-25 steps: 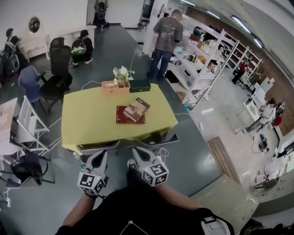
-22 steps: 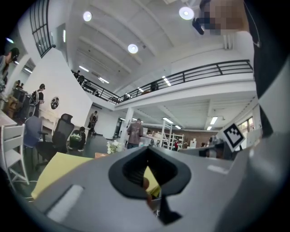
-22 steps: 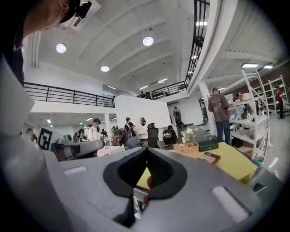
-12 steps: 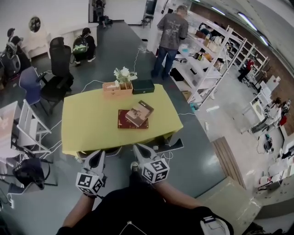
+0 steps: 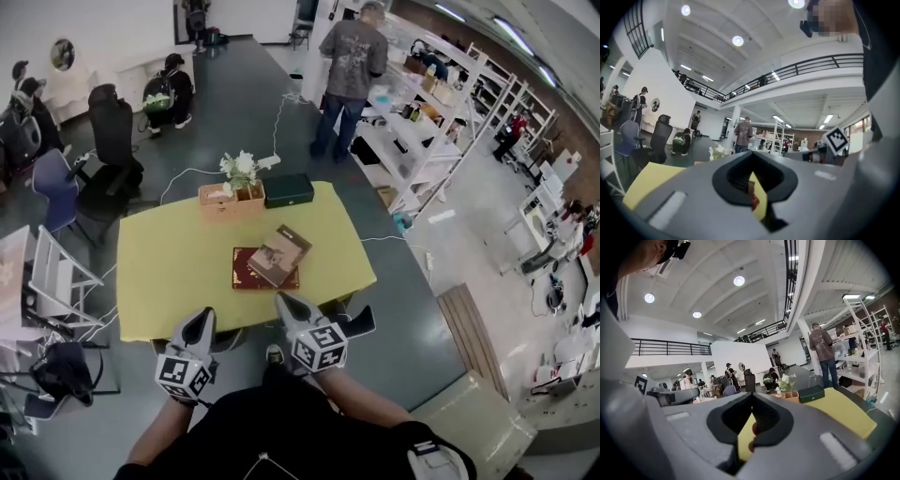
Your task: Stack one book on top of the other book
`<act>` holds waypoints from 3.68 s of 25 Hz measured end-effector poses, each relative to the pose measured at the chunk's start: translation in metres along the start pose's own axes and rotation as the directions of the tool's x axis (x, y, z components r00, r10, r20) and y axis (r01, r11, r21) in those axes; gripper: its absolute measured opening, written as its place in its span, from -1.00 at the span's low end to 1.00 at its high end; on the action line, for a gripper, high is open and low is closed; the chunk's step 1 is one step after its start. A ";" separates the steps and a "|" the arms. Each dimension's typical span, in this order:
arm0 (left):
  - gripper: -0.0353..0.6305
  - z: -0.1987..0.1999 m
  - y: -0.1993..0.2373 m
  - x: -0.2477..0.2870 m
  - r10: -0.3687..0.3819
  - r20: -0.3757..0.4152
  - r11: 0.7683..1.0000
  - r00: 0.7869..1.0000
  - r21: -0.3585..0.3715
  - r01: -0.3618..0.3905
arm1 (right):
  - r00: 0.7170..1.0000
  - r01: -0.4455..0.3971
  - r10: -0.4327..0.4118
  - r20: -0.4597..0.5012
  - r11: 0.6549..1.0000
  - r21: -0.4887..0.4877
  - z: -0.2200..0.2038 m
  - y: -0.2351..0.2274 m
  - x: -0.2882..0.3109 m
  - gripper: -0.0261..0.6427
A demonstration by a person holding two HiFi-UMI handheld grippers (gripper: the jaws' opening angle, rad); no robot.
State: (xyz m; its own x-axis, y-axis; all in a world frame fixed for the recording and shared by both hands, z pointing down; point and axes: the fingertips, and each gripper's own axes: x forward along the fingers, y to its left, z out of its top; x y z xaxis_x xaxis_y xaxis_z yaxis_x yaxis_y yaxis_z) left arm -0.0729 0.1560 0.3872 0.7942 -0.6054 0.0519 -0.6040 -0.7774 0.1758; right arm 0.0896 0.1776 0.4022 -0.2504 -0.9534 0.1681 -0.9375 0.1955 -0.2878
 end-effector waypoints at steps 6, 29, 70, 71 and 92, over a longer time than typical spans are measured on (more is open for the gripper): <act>-0.88 0.012 0.021 0.084 0.049 -0.001 0.999 0.999 -0.001 -0.049 | 0.999 -0.035 0.035 -0.015 0.999 -0.021 0.031 -0.066 0.054 -0.91; -0.88 0.008 0.090 0.198 0.161 -0.041 0.986 0.986 -0.027 -0.162 | 0.998 -0.055 0.054 -0.021 0.998 -0.022 0.052 -0.159 0.160 -0.91; -0.02 -0.256 0.099 0.273 -0.107 -0.514 0.959 0.851 -0.278 -0.047 | 0.914 0.091 -0.045 -0.404 0.991 0.097 -0.153 -0.305 0.211 0.09; 0.01 -0.266 0.097 0.275 -0.115 -0.530 0.952 0.840 -0.300 -0.059 | 0.905 0.083 -0.039 -0.423 0.993 0.087 -0.159 -0.313 0.214 0.12; 0.16 -0.378 0.068 0.321 -0.137 -0.649 0.738 0.748 -0.570 -0.360 | 0.642 -0.284 0.269 -0.718 0.953 0.104 -0.243 -0.400 0.274 0.45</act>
State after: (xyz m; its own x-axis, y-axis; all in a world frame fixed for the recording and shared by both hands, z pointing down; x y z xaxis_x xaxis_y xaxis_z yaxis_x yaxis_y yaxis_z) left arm 0.1657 -0.0263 0.7871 0.7197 -0.2358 0.6530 -0.6942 -0.2587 0.6717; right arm 0.3377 -0.1057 0.7928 -0.5867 -0.3947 0.7071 -0.7975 0.4332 -0.4199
